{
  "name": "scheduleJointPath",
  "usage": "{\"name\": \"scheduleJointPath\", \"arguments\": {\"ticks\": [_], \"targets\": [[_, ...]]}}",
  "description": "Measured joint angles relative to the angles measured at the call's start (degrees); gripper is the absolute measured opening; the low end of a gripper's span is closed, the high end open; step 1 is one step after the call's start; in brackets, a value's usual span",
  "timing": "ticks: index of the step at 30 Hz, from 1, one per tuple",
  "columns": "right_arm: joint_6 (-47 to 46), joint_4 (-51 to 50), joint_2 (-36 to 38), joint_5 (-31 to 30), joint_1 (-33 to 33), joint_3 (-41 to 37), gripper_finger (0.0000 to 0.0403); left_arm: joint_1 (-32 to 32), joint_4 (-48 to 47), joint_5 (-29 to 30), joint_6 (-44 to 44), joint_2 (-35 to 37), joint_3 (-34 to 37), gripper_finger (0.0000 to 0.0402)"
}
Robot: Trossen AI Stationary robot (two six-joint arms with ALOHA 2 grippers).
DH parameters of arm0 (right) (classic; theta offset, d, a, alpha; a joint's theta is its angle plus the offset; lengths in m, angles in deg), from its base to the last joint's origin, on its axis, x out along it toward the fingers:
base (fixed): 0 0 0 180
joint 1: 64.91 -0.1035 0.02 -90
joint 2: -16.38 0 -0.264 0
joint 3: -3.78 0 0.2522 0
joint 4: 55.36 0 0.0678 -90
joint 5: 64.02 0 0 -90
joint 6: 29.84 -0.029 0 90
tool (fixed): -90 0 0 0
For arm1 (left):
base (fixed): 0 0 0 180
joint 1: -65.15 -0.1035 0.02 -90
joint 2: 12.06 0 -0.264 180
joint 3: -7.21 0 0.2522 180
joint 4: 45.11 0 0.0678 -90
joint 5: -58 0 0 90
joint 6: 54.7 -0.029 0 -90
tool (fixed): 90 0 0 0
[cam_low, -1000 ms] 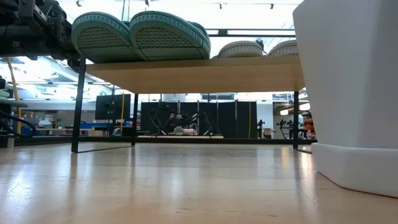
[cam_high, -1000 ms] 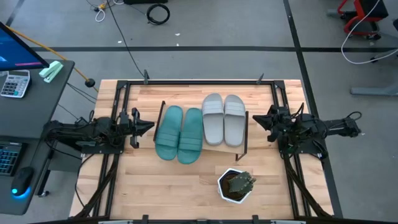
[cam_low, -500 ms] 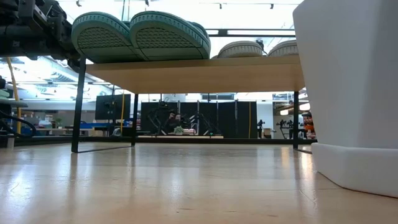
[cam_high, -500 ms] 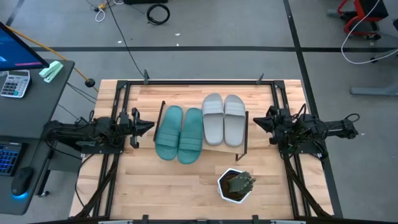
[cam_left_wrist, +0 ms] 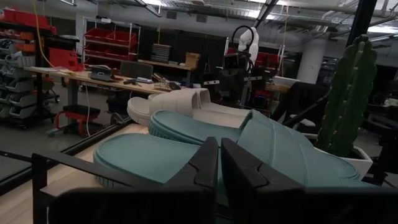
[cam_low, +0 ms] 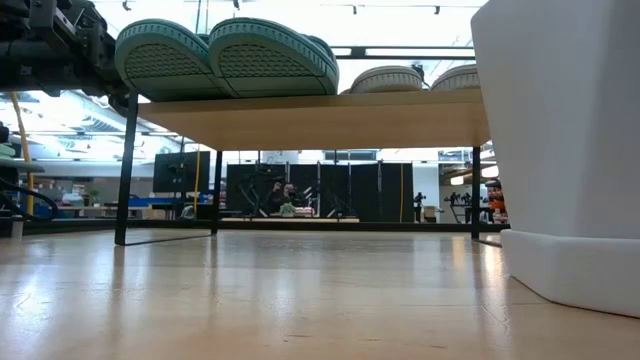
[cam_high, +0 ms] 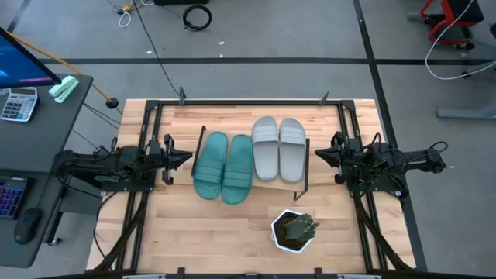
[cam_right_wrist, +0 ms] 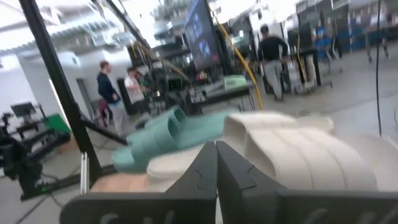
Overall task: Pick and place slides into the shelf
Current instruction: Return to Home Position
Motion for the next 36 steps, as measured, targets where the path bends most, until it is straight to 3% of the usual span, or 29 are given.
{"name": "scheduleJointPath", "arguments": {"ticks": [8,19,26,36], "targets": [[1.5,11.5,0.0,0.9,0.0,-5.0,0.0000,0.0,0.0,0.0,0.0,0.0,0.0,0.0033],[6.6,9.9,0.0,3.4,0.0,-5.3,0.0000,0.0,0.0,0.0,-0.1,0.0,0.0,0.0024],[8.4,2.0,0.0,4.4,0.0,-5.3,0.0000,0.0,0.0,0.0,0.0,0.0,0.0,0.0031],[10.4,1.4,0.0,5.4,0.0,-5.3,0.0002,0.0,0.0,0.0,-0.1,0.0,0.0,0.0036]]}}
